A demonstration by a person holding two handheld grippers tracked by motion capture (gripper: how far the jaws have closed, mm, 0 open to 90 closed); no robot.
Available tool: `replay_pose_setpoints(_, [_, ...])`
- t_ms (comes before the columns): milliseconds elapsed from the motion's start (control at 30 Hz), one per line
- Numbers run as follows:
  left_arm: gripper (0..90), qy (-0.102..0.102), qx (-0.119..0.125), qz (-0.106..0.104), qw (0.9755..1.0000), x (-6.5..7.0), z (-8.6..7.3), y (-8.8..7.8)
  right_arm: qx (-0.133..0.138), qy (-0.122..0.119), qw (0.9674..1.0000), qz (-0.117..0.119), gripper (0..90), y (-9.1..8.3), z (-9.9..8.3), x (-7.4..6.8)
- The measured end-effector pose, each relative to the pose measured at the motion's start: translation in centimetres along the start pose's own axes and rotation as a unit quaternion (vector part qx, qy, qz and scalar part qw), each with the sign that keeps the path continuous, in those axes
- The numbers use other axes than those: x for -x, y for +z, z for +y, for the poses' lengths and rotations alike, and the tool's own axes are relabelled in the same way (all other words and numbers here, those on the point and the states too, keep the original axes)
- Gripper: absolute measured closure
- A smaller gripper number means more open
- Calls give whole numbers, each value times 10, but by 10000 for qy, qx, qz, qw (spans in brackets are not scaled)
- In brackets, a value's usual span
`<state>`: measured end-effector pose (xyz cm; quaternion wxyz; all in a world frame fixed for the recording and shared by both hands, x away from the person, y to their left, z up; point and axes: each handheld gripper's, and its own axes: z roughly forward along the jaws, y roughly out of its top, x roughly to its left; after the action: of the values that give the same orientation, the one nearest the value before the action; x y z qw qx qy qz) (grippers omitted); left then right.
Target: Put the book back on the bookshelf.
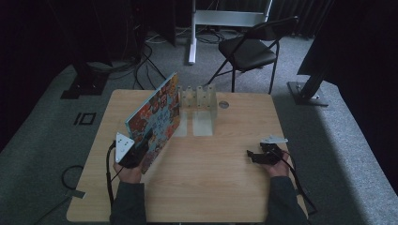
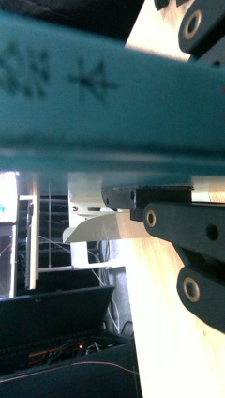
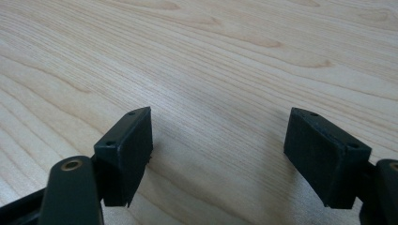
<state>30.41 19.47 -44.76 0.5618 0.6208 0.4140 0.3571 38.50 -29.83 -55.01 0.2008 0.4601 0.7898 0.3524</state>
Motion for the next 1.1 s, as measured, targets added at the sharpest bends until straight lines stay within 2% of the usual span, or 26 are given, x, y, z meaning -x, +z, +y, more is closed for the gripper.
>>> replay_pose_setpoints(300, [810, 66, 40, 68, 9999, 2, 2, 3, -2, -1, 10000, 0, 238, 0, 0, 0])
replay_pose_setpoints(733, [810, -11, 14, 231, 9997, 3, 0, 12, -1, 1, 10000, 3, 238, 0, 0, 0])
replay_pose_setpoints(1100, [810, 9, 14, 376, 9993, 5, 0, 18, -1, 2, 10000, 3, 238, 0, 0, 0])
